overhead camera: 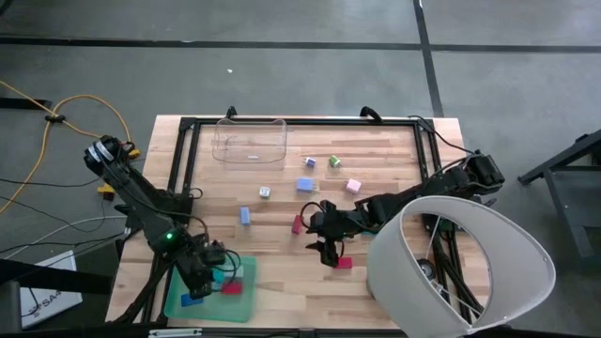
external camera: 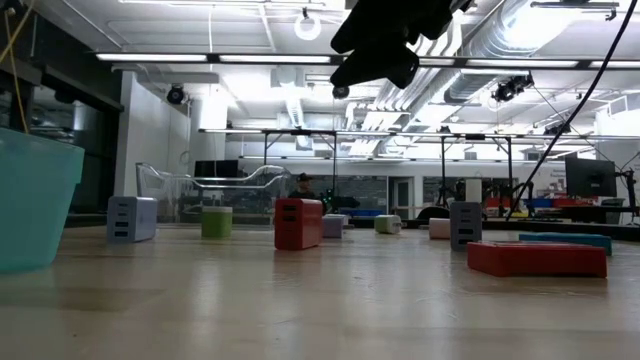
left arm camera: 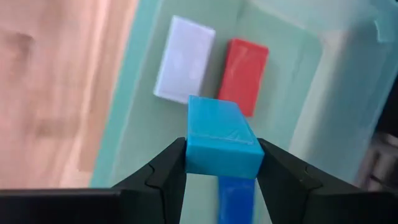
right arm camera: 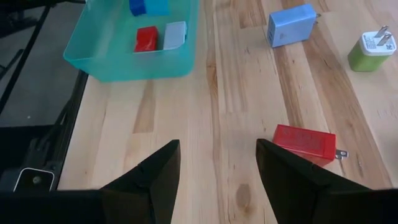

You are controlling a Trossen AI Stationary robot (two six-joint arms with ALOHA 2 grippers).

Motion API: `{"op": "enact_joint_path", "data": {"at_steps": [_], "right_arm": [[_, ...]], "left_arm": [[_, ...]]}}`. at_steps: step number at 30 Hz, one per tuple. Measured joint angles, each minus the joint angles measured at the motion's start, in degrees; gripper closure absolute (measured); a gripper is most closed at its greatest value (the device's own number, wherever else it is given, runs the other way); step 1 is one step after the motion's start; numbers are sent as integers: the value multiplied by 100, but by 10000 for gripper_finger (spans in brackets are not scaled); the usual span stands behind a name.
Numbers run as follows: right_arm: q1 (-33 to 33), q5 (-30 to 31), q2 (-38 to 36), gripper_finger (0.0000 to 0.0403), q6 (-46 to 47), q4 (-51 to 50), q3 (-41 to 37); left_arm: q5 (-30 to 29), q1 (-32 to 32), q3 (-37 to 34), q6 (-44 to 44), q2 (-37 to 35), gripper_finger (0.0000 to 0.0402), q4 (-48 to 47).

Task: Pick & Place Office items
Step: Put the left light blue digital clock into the green bin

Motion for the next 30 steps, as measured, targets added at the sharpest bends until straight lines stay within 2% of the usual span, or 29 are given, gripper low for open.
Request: {"op": "enact_joint_path", "data": {"at_steps": [5,12,17,30], "right_arm": [[0,0,0,206,-2,-7,0],[0,0,2,206,1,-11,0],[0,0,2,206,9,-9,0],[0,-2,2,206,12,-2,0]], "left_arm": [[-752,-431,-1,-282,77,244,-16],[-951,-1041,-2,-737,585,244,-213],[-1428,-1425,-2,-1040,821,244,-269],[-1451,-1537,-2,-1388,896,221,-286]]}}
